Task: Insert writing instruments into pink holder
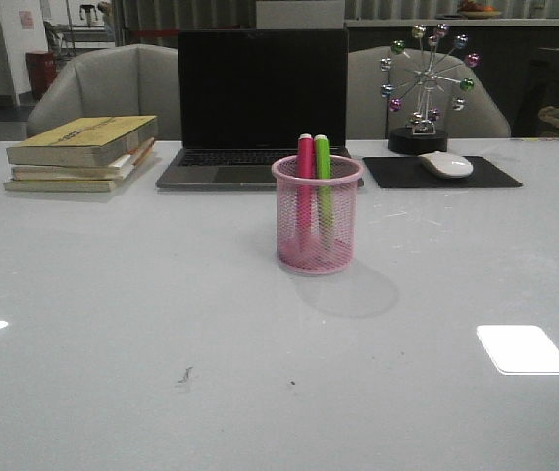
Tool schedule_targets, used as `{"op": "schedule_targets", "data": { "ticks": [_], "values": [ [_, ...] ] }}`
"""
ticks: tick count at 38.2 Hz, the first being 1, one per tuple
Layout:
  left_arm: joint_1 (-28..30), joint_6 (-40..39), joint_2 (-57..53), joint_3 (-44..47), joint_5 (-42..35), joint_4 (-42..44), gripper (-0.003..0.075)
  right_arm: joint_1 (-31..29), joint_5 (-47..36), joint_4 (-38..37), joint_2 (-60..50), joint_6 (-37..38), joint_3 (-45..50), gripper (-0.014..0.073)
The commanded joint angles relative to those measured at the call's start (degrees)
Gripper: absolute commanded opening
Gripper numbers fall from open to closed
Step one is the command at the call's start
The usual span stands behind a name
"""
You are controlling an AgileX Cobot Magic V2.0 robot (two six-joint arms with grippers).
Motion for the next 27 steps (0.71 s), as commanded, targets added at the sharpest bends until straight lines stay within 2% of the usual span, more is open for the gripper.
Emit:
{"op": "schedule_targets", "data": {
  "ticks": [1,27],
  "values": [
    [-0.5,-0.3,0.1,-1.6,-4.0,-0.9,0.0351,-0.3,-4.6,-0.4,0.3,-0.2,-1.5,0.0045],
    [-0.5,-0.3,0.1,-1.6,-4.0,-0.9,0.0351,-0.3,-4.0,-0.4,0.3,-0.2,-1.5,0.0049]
  ]
}}
